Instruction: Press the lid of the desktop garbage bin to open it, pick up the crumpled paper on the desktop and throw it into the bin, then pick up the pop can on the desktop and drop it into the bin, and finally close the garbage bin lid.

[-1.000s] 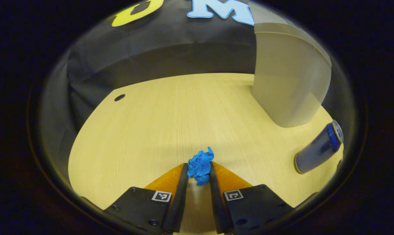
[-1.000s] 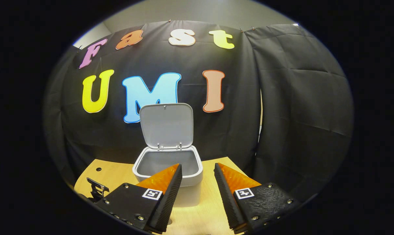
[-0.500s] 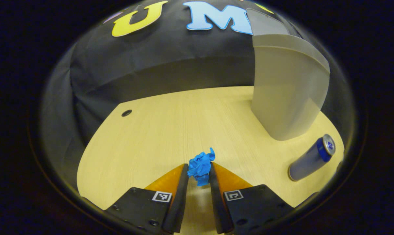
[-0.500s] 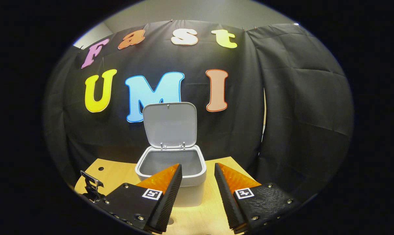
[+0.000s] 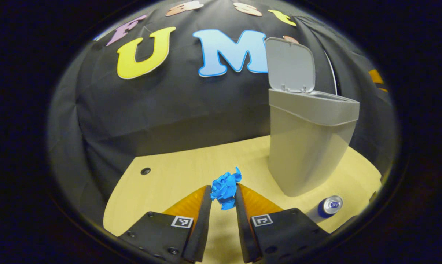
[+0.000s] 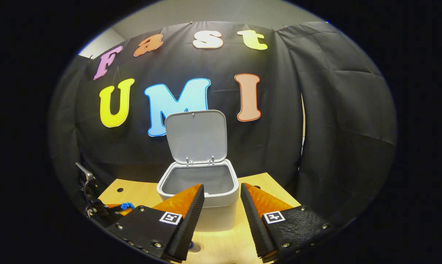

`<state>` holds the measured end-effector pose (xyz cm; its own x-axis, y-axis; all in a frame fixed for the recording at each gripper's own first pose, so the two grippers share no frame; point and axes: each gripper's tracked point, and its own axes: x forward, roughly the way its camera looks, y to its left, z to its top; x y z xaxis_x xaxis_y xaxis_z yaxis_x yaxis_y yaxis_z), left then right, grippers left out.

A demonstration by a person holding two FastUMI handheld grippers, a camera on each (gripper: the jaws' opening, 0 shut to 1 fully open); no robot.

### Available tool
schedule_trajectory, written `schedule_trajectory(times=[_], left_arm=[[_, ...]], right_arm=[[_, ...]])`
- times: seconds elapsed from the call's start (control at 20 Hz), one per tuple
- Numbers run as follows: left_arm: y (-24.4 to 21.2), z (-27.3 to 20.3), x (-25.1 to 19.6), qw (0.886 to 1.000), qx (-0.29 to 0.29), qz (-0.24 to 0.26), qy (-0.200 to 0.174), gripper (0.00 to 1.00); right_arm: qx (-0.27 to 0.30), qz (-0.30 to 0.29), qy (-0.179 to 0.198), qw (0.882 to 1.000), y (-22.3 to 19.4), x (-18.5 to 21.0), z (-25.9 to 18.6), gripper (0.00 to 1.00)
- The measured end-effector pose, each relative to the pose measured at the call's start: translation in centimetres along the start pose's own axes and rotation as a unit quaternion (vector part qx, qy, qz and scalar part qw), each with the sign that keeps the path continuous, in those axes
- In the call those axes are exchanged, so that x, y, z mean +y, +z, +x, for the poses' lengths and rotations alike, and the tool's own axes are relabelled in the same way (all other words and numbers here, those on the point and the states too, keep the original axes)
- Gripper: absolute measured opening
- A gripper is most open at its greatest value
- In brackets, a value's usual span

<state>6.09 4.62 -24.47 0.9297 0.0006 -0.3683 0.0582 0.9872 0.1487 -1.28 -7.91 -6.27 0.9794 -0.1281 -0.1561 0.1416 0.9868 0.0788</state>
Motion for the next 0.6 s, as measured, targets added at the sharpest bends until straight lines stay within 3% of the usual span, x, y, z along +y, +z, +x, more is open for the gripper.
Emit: schedule_trajectory(times=[0.25,0.35,0.6], left_arm=[[5.9,-0.3,-2.2,0.999,-0.046,0.007,-0.017,0.46],[8.2,-0.4,-3.4,0.997,-0.065,0.016,-0.025,0.41],[14.2,-1.0,-7.4,0.992,-0.109,0.020,-0.055,0.46]], right_arm=[[0.006,0.007,0.002,1.000,-1.1,-0.7,-0.4,0.66],[0.009,0.009,0.001,1.000,-1.5,-1.1,-0.6,0.66],[0.007,0.015,-0.016,1.000,-1.6,-3.1,-1.5,0.66]])
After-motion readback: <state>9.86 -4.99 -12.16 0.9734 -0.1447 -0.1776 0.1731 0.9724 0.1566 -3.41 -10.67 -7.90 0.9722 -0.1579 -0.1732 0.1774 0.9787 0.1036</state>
